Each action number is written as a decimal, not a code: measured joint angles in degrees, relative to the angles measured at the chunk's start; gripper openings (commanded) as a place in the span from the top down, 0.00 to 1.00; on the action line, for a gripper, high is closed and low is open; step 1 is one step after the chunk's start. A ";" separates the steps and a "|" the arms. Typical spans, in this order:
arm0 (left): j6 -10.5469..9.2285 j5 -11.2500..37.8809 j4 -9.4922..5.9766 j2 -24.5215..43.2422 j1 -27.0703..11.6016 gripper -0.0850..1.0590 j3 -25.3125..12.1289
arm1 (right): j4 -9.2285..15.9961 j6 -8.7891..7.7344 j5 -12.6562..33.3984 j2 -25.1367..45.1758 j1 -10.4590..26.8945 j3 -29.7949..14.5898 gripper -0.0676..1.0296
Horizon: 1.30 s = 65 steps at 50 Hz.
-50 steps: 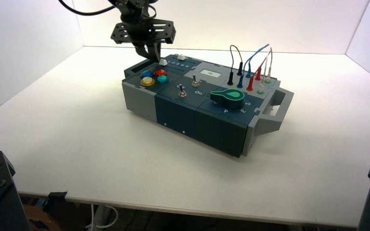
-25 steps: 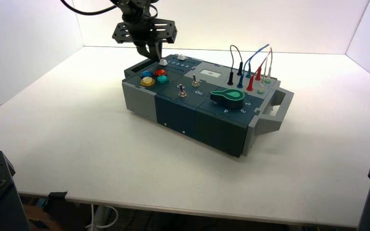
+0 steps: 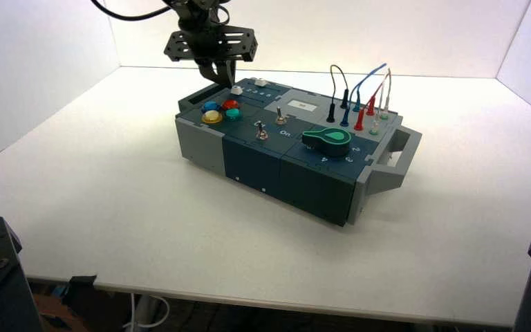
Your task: Move the bottom slider to position 2.
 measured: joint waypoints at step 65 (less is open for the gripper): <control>0.88 -0.18 0.44 1.23 3.52 0.95 -2.72 | -0.09 0.00 0.88 -0.09 0.00 0.00 0.96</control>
